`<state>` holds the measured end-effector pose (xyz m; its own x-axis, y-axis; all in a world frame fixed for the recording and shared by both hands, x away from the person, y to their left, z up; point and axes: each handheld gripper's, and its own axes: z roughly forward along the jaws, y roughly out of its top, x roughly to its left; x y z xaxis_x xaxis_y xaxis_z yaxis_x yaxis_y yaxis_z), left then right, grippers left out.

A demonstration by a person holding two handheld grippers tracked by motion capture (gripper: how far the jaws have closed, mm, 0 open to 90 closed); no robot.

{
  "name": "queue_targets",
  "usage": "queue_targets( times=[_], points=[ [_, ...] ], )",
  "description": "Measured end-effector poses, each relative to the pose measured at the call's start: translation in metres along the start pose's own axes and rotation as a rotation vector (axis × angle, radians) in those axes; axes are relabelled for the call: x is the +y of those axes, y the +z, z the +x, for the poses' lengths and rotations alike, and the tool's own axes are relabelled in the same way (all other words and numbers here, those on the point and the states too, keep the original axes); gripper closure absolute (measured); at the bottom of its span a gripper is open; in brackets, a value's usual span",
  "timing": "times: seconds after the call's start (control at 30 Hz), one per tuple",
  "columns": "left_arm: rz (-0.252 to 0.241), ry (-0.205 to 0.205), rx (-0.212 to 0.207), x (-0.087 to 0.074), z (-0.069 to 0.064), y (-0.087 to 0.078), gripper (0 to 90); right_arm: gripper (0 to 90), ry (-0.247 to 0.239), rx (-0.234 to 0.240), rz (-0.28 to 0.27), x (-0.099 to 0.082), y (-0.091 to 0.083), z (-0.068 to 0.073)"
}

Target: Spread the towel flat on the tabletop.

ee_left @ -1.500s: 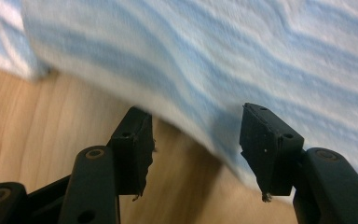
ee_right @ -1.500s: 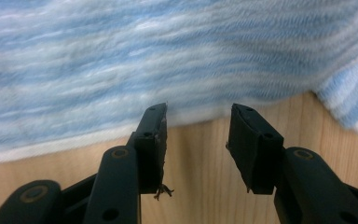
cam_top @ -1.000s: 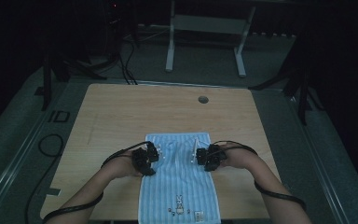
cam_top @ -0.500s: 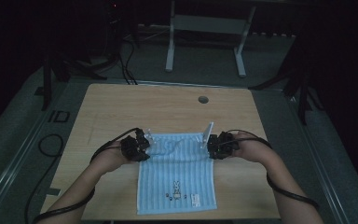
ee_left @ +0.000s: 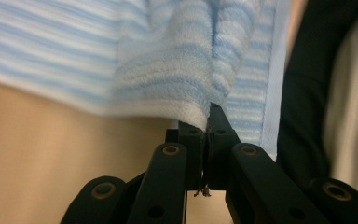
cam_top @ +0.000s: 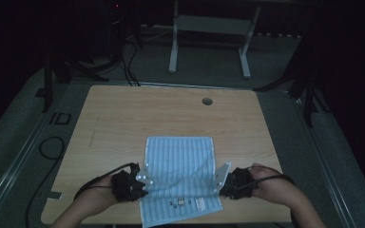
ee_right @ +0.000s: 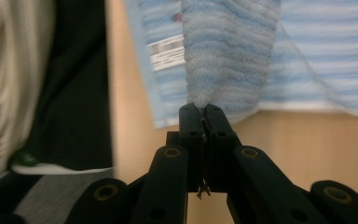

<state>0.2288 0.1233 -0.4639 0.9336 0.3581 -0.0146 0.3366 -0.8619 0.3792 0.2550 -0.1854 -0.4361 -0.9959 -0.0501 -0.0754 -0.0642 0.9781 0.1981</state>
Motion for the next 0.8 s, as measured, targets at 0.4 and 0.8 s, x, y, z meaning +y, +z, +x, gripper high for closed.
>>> queue_targets(
  times=[0.4,0.8],
  points=[
    [-0.019,-0.032,-0.042,-0.017,0.015,0.001,57.4,77.1,0.079,0.082,-0.014,-0.016,0.017,-0.009],
    [0.038,-0.045,0.011,0.009,0.074,0.053,65.6,89.8,0.166,0.029,0.045,0.003,0.069,-0.077]
  ],
)
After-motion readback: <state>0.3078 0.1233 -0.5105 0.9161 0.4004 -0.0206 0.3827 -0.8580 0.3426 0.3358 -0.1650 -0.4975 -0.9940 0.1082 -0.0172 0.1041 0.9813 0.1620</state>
